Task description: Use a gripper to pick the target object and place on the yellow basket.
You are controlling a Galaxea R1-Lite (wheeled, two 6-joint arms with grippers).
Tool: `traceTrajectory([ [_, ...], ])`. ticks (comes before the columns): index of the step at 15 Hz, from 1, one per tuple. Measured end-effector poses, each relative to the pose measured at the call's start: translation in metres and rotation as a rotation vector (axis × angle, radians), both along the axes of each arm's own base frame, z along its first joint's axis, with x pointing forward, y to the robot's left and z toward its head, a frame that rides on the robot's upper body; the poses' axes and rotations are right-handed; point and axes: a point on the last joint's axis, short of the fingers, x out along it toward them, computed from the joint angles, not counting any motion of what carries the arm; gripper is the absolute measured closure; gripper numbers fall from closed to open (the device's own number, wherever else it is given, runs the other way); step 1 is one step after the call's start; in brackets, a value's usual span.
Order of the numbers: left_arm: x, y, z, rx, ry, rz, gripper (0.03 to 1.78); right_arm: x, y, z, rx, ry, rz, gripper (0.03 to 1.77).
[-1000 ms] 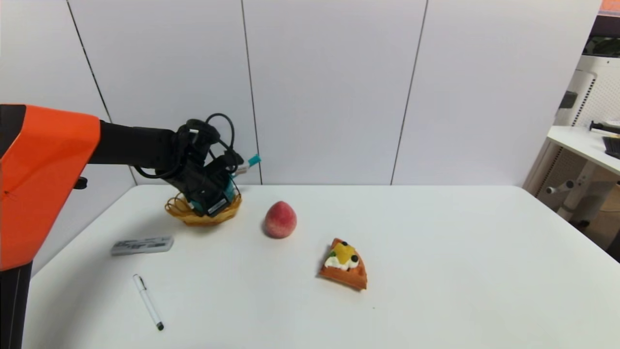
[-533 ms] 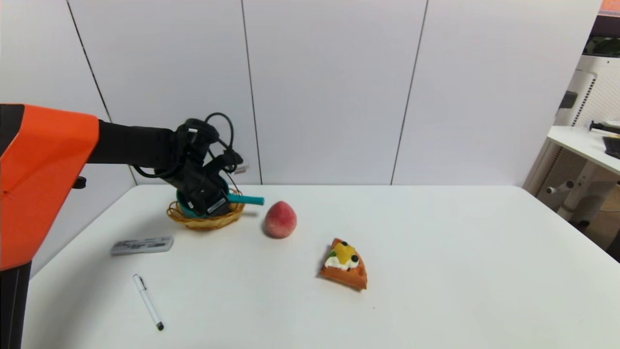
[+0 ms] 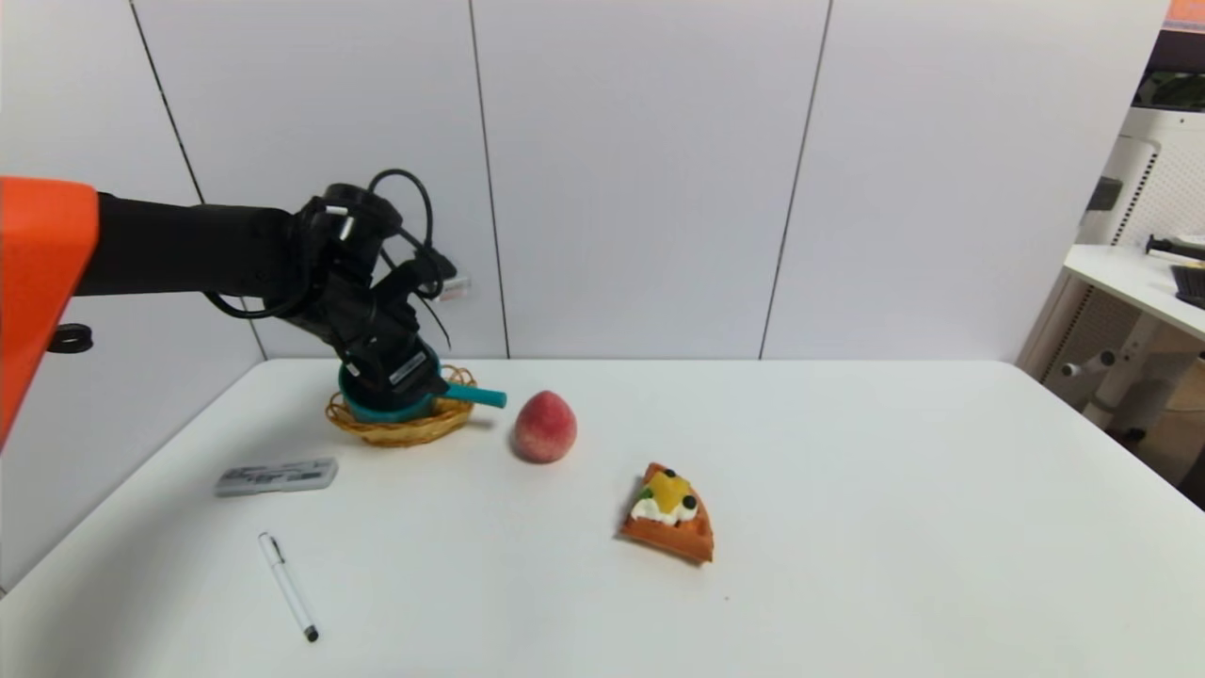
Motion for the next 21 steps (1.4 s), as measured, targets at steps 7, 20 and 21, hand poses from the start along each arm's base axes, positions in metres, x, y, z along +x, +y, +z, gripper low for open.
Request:
traceTrajectory([
  [7,-0.061,0.012,0.099,-0.124,-0.245,0.075,0.21,0.000,0.000,0.000,0.000,0.000,0.000,0.10],
  [20,-0.273,0.065,0.162,-0.346,-0.643,0.503,0.13,0.000,0.000,0.000,0.000,0.000,0.001,0.10],
  [21,-0.285,0.067,0.153,-0.369,-0.656,0.516,0.13,0.000,0.000,0.000,0.000,0.000,0.001,0.10],
])
